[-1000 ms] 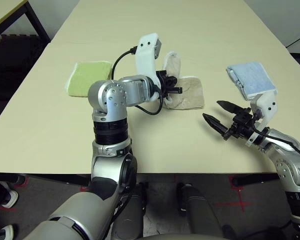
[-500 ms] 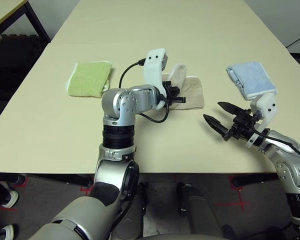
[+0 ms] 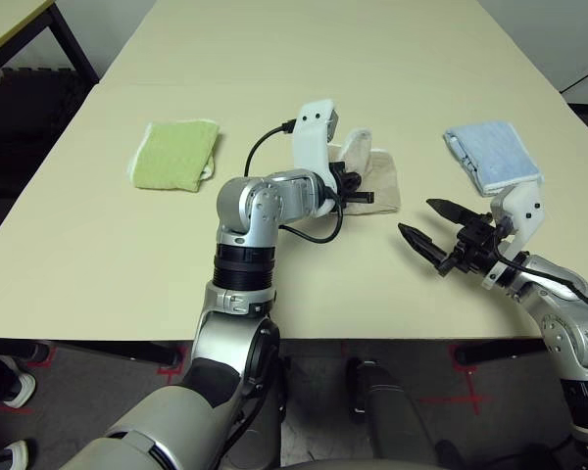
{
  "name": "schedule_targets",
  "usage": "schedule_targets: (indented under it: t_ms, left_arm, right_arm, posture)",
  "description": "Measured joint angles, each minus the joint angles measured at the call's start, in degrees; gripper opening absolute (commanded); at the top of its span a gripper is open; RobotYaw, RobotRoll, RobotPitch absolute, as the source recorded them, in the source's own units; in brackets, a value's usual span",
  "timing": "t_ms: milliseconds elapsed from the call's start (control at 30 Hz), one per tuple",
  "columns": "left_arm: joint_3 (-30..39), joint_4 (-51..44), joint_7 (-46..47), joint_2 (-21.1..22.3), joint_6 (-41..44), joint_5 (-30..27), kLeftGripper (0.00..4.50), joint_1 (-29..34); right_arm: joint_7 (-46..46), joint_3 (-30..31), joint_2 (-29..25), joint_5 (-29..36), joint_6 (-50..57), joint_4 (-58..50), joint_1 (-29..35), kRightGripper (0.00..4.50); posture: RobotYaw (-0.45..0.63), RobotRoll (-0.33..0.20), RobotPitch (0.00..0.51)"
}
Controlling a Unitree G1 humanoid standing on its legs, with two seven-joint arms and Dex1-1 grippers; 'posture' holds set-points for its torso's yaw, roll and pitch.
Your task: Fold the towel and set it aside.
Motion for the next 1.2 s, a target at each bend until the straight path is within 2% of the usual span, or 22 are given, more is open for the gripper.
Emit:
schedule_targets:
  t_ms: [267,300,400,667,700,1200]
  left_arm:
    - [0.4,0.0,1.4,-0.2,0.0,-0.3,0.01,0.0]
    - [0.5,0.0,1.6,-0.2,0.1,-0.3,0.22,0.0]
    - [1.0,0.0,2.1,-0.2,0.5,-0.5,1.1,0.0]
    - [3.2,0.0,3.5,-0.3,1.9,-1.6,4.25,-0.3]
    - [3.4,0.0,3.6,-0.3,2.1,-1.7,4.47,-0.4]
    - [3.6,0.0,4.1,-0.4,2.8,-3.0,4.47,-1.7]
  right_arm:
    - [-0.1,0.0,-0.1,-0.1,0.1,0.0,0.0,4.5]
    - [-0.1,0.0,-0.1,-0.2,0.1,0.0,0.0,4.5]
    - [0.0,0.0,-0.1,-0.6,0.1,0.0,0.0,4.5]
    - [0.9,0.1,-0.1,-1.1,0.0,0.6,-1.5,4.5]
    - [1.0,0.1,-0.1,-1.2,-0.1,0.9,-1.7,4.5]
    - [1.2,0.4,-0.1,-2.0,-1.0,1.7,-2.1,4.5]
  posture:
    - [-0.01,0.0,0.177]
    - [-0.01,0.0,0.173]
    - [0.0,0.0,0.169]
    - [0.01,0.0,0.161]
    - [0.01,0.0,0.159]
    - [-0.01,0.0,0.153]
